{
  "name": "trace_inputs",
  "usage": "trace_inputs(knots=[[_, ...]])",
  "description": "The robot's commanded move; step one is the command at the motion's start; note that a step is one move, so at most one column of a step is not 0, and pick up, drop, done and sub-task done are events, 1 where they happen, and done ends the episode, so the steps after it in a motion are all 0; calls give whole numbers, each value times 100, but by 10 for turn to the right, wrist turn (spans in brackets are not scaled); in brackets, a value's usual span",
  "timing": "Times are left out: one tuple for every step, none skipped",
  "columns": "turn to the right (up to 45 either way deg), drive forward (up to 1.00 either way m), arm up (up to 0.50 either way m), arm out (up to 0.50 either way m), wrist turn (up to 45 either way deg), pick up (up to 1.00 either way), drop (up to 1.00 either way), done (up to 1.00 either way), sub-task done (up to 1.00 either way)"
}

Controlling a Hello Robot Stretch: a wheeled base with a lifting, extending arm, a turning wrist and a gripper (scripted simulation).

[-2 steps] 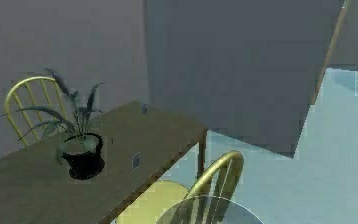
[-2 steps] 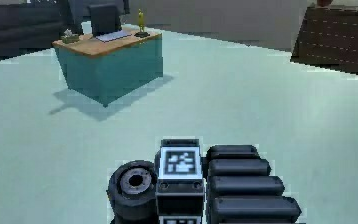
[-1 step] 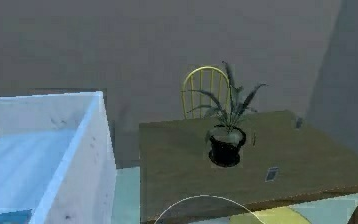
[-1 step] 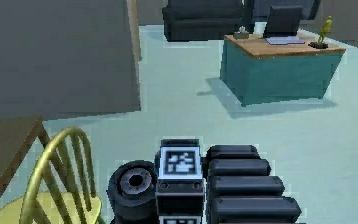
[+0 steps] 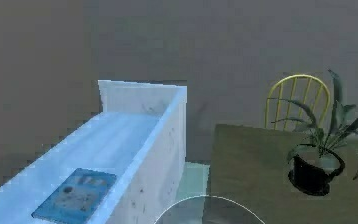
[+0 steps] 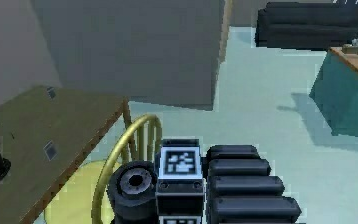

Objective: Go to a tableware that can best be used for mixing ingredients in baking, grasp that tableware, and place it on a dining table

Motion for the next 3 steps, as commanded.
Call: trace_inputs(knots=[[450,0,0,0,0,0,0,0,0],[150,0,0,0,0,0,0,0,0],[-330,0,0,0,0,0,0,0,0]])
